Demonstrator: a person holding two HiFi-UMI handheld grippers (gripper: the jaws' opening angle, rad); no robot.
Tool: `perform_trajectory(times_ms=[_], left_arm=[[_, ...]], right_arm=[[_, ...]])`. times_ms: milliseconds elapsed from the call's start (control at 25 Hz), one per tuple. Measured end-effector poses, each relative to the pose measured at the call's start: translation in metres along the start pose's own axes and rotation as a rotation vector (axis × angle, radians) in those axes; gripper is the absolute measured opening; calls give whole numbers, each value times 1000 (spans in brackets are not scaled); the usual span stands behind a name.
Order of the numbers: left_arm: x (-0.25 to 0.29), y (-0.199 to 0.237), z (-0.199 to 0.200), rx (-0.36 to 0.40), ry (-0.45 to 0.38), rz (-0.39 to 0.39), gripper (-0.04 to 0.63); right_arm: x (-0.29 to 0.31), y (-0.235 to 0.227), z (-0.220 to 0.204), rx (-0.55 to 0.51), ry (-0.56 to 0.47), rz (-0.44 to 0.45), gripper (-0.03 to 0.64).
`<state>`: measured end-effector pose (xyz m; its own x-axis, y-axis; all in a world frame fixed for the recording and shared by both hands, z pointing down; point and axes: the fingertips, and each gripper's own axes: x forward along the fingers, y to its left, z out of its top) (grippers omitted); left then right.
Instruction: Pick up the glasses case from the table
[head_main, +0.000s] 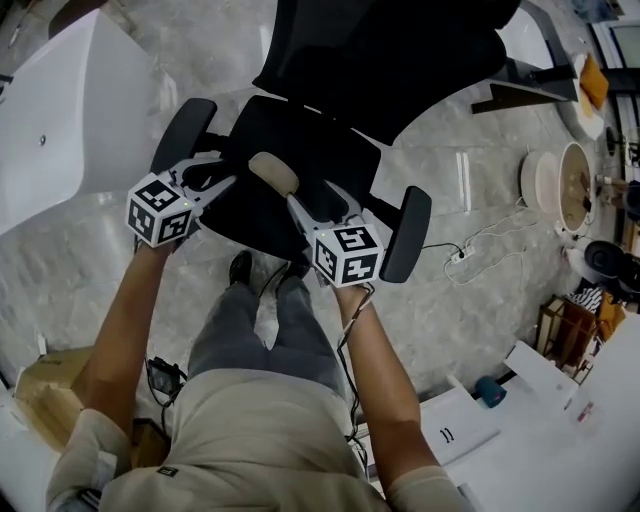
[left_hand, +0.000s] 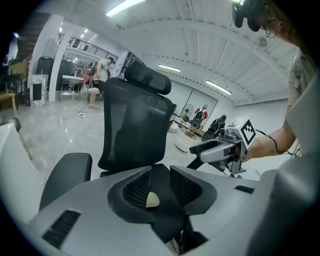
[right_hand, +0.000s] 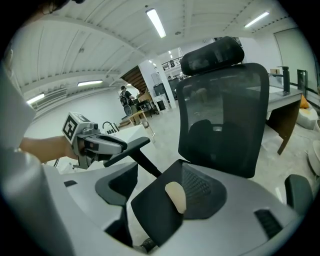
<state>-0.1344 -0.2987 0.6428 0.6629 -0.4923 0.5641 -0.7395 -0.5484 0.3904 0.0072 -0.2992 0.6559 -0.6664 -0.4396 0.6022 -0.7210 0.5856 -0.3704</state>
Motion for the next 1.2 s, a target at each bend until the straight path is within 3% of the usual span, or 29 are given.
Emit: perform_trajectory(times_ms=[400, 1200], left_arm=[[64, 41, -44, -129, 17, 6, 209], [191, 113, -151, -246, 132, 73, 336]], right_arm=[[56, -33, -51, -6, 107, 4, 281], [156, -87, -163, -189, 266, 24, 316]])
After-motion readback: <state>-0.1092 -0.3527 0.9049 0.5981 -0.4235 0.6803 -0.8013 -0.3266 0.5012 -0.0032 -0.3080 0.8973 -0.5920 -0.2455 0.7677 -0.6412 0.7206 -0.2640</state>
